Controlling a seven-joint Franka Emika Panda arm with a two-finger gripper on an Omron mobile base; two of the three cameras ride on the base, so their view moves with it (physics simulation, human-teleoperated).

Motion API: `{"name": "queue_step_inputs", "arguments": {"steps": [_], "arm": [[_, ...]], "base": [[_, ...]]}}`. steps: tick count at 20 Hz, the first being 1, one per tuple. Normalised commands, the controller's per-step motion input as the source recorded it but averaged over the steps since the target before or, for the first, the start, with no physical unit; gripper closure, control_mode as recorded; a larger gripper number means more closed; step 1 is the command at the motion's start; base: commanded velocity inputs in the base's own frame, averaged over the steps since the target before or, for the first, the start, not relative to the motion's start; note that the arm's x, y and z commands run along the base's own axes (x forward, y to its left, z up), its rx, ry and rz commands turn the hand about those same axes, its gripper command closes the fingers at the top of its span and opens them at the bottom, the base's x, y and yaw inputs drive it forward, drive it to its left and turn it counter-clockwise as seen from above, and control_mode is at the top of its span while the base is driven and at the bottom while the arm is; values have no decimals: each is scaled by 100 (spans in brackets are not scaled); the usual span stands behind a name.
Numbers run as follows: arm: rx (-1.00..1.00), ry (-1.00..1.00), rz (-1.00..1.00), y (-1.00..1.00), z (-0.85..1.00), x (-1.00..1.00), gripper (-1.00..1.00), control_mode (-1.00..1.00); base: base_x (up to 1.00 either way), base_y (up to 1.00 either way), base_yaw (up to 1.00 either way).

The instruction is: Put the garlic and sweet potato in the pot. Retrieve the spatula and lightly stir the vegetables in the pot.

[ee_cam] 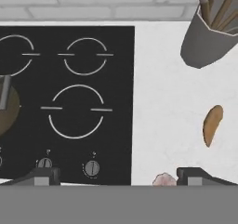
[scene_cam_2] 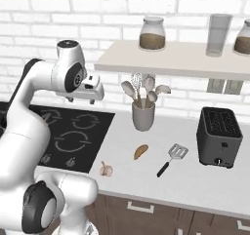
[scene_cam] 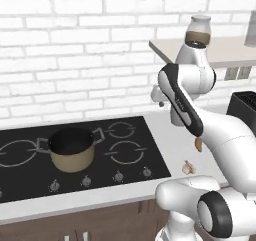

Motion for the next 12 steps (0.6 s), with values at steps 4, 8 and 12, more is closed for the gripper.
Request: {"name": "queue_step_inputs", "arguments": {"steps": [4,8,12], "arm": [[-2,1,-15,-72,-40,0,-100,-100],[-6,6,-18,-86,-73,0,-100,-100],[-12,0,-16,-64,-88,0,-100,-100]], "base": [[0,0,0],[0,0,0],[0,0,0]]}}
